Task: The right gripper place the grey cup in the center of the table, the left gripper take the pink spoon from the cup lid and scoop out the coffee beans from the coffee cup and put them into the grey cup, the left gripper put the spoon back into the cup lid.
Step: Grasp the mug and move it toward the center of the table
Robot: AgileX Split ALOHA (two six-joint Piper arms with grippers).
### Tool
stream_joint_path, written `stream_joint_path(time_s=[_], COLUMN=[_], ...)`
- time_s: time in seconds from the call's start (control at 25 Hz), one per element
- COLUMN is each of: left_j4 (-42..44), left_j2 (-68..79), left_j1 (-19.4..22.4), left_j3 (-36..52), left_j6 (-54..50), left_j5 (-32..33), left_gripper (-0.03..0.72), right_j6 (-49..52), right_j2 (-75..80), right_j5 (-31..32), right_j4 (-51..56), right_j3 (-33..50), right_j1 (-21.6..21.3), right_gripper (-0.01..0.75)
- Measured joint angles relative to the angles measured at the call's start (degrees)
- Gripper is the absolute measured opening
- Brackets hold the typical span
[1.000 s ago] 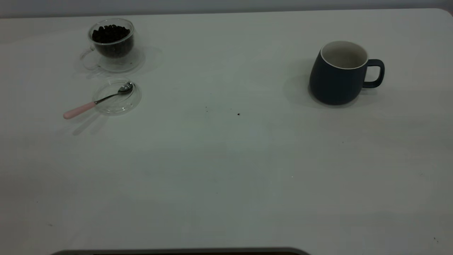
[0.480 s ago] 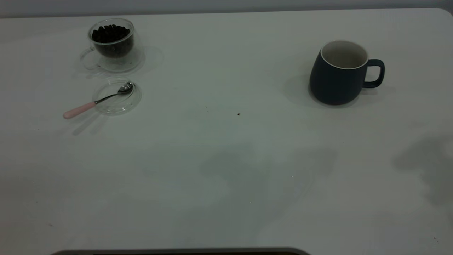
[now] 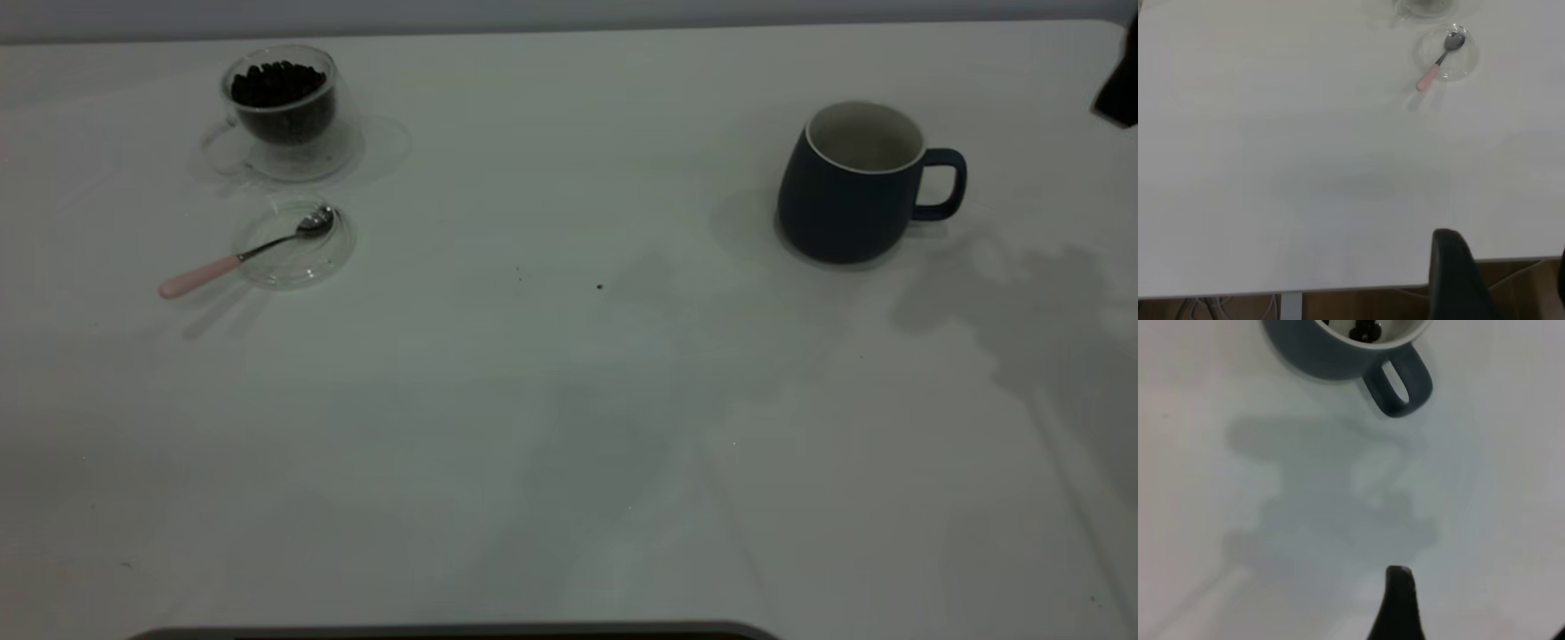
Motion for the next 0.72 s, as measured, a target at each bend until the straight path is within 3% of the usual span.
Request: stream_joint_path(time_s=[0.44, 0.72], left_j4=[0.0, 0.0], left_j2=[0.0, 0.0], left_j1=[0.0, 0.0], left_j3=[0.0, 0.0], left_j6=[0.2, 0.1], left_j5=[0.0, 0.0], left_gripper=[0.425, 0.425], right_j6=[-5.9, -9.2], right_j2=[17.5, 21.2], right_j5=[-2.7, -6.0], right_j4=[-0.4, -0.5], right_j3=[-12.7, -14.2], right_j1=[0.0, 2.4], right_gripper=[0.646, 0.634])
